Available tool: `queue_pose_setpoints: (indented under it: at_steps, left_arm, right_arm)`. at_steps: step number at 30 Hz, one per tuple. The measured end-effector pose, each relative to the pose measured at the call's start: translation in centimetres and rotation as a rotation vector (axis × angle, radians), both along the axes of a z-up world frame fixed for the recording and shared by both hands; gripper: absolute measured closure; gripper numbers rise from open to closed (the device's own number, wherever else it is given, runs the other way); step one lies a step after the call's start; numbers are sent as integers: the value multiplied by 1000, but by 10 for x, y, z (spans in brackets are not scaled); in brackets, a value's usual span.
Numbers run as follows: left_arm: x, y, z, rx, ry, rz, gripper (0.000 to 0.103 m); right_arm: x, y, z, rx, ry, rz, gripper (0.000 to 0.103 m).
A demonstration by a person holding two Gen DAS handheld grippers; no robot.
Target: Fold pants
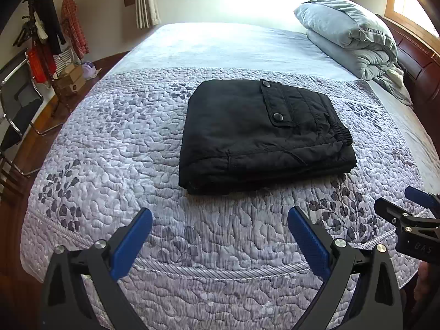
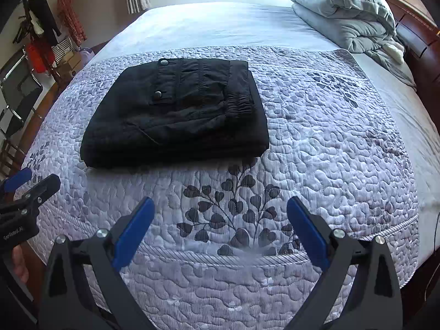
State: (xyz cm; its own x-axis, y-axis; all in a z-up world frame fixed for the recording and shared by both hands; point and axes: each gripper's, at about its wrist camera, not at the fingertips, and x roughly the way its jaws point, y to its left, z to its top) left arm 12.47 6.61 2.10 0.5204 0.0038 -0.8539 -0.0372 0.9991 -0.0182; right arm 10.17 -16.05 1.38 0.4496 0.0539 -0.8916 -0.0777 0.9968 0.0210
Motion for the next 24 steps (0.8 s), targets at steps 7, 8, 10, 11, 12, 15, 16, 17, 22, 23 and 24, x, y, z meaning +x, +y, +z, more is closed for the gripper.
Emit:
queue_pose_setpoints:
  at_steps: [7,8,10,11,12,15,16,17,22,23,24]
  left_arm:
    - [3,2,-1,3,-4,5,4]
    - [4,1,-1,4,-3,5,4]
    - [5,2,-1,3,-8,1,4]
    - [5,1,-1,4,-12,0,4]
    - [6,1,-1,7,-13,-1,4]
    - [8,0,-2,11,-12,-9,4]
    - [8,0,-3,9,-13,-12,4]
    - [8,0,-3,8,-11,-12,4]
    - [10,-1,-6,17,-3,-7,4]
    - [10,-1,-6,17,-3,-7,4]
    - [10,-1,-6,19,-4,-7,4]
  right_arm:
    - [2,1,-4,1,4,2,6]
    - [2,1,-5,0,4,2,6]
    - [3,1,-6,-1,4,2,6]
    - [3,1,-6,-1,4,2,6]
    - [3,1,-6,-1,4,2,6]
    - [2,0,-7,-2,5,-2,6]
    - [2,0,-7,-2,4,-3,6]
    - [2,-1,-7,-1,4,-4,6]
    - [2,-2,-7,-6,2,-4,6]
    - [2,-2,-7,-7,1,-3,6]
    - [3,-2,-7,-6,1,-3,6]
